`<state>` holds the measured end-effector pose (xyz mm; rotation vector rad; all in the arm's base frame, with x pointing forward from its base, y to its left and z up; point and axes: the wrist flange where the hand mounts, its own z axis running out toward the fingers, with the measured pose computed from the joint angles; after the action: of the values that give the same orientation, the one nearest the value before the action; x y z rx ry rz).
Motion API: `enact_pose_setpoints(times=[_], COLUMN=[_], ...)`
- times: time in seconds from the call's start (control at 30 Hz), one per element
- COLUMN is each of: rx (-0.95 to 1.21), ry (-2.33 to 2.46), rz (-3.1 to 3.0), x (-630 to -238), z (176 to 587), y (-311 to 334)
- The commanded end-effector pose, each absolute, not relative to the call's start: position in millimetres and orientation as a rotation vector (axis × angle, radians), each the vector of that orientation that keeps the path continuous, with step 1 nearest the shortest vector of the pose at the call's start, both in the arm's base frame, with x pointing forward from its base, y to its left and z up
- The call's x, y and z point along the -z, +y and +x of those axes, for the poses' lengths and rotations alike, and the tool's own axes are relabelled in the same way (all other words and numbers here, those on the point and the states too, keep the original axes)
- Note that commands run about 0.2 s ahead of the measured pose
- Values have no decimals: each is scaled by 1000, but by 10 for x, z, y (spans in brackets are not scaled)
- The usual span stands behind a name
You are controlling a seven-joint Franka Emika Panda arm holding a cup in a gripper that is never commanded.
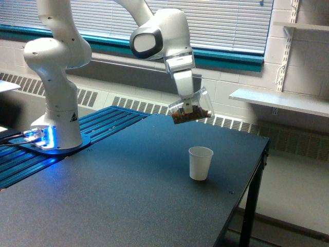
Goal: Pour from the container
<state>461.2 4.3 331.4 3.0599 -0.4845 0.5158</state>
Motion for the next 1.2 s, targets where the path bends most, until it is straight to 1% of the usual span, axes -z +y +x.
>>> enact_pose_setpoints(times=[0.03, 0.6, 1.2], rx=[-511, -394, -333], ry=[-401, -376, -360], rz=[3050, 3021, 2977], x=[-3278, -3006, -2855], z=[4586, 4444, 4527], y=[-27, 37, 128])
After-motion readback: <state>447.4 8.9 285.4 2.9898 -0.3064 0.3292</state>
